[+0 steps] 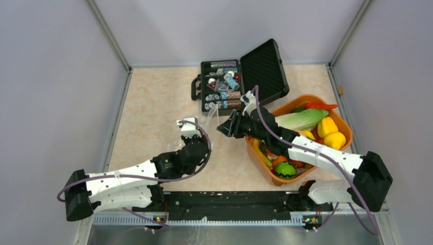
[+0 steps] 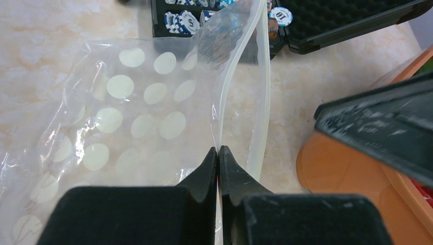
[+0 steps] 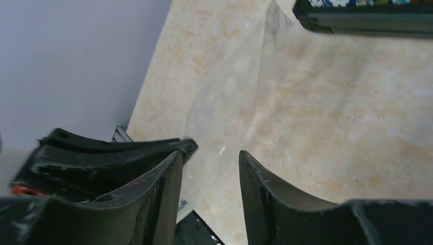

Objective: Place the food in the zip-top bag and seal the zipper
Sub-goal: Open the zipper of the food storage bag at the center of the board.

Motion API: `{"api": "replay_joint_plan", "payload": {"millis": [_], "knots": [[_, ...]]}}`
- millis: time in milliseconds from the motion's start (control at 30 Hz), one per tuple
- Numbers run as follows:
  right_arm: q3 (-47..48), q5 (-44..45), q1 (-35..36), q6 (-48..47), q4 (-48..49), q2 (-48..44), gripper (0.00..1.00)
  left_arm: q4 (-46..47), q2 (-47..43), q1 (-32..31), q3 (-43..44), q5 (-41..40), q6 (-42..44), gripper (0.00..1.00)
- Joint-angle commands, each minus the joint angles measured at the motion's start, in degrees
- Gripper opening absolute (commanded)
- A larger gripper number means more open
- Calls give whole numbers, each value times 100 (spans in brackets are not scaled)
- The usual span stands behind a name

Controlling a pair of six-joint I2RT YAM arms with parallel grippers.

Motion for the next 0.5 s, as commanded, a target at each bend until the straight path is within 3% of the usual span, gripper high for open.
{"api": "replay_joint_plan", "payload": {"millis": [0, 233, 467], "knots": [[-388, -56, 37, 278, 227, 54, 44, 5, -198, 1, -40, -23, 111, 2], [-152, -512, 58, 386, 792, 873, 37, 47, -439, 1, -94, 191, 187, 2], [-160, -644, 85, 580, 1260, 1094, 31, -75, -423, 1, -99, 151, 110, 2]]}}
